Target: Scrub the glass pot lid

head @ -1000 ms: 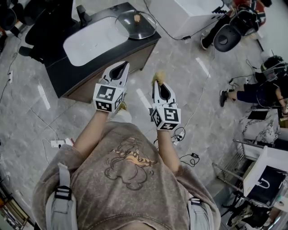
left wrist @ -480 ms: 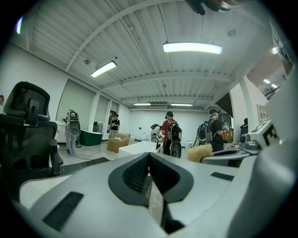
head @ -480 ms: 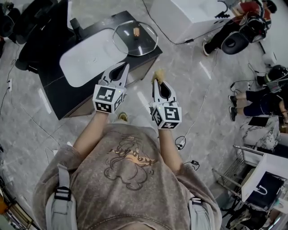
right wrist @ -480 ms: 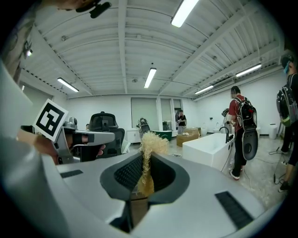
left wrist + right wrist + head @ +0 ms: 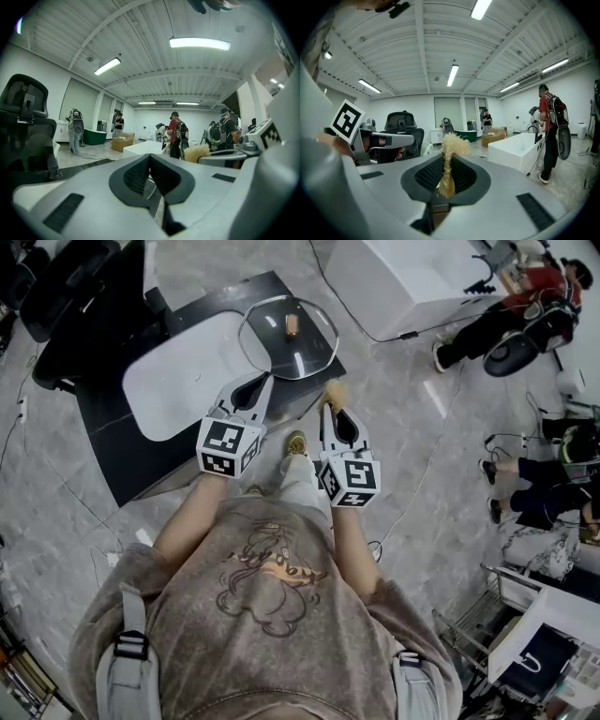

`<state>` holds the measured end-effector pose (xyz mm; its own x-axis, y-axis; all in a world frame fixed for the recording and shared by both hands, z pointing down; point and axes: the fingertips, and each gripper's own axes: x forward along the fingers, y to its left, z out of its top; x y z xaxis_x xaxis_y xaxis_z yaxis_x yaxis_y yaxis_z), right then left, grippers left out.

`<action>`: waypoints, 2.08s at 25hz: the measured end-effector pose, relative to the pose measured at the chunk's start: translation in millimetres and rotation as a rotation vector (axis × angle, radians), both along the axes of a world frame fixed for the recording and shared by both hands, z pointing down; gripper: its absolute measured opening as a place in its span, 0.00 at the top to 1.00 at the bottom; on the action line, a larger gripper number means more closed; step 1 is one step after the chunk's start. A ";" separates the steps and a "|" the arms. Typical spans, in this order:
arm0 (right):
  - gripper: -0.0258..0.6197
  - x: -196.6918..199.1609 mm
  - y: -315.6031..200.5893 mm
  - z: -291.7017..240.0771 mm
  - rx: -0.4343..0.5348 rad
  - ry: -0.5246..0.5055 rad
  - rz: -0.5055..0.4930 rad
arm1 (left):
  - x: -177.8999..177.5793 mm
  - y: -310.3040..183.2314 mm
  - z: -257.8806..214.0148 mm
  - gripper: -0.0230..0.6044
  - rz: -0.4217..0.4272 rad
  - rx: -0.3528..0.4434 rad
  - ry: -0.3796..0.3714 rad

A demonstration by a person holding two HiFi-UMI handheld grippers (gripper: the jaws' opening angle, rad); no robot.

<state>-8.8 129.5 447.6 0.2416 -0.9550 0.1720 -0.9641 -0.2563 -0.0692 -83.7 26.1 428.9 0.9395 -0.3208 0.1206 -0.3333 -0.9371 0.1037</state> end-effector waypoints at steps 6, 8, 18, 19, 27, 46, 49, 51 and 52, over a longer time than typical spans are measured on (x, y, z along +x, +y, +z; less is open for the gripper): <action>0.89 60.2 -56.2 3.3 0.001 -0.014 -0.050 | 59.7 -47.0 3.7 0.94 -0.029 -0.003 -0.015; 0.89 73.5 -70.5 3.5 0.002 -0.019 -0.059 | 72.5 -59.2 3.3 0.94 -0.038 0.000 -0.021; 0.89 137.2 -139.3 0.5 -0.017 -0.035 -0.197 | 132.6 -113.0 1.2 0.94 -0.101 -0.046 -0.047; 0.89 141.6 -146.5 0.7 -0.020 -0.036 -0.216 | 136.0 -119.1 1.8 0.94 -0.114 -0.051 -0.050; 0.89 181.6 -186.0 5.3 -0.033 -0.044 -0.324 | 161.2 -153.1 16.0 0.94 -0.221 -0.082 -0.101; 0.89 194.5 -237.1 18.2 -0.062 -0.072 -0.364 | 177.4 -186.8 50.2 0.53 -0.240 -0.176 -0.196; 0.89 195.9 -241.4 20.0 -0.064 -0.064 -0.360 | 180.9 -189.8 69.1 0.53 -0.225 -0.206 -0.252; 0.89 196.7 -243.5 23.3 -0.070 -0.059 -0.359 | 184.6 -191.1 82.8 0.53 -0.206 -0.234 -0.285; 0.89 197.8 -244.1 25.8 -0.076 -0.057 -0.357 | 186.8 -191.5 90.5 0.53 -0.196 -0.248 -0.303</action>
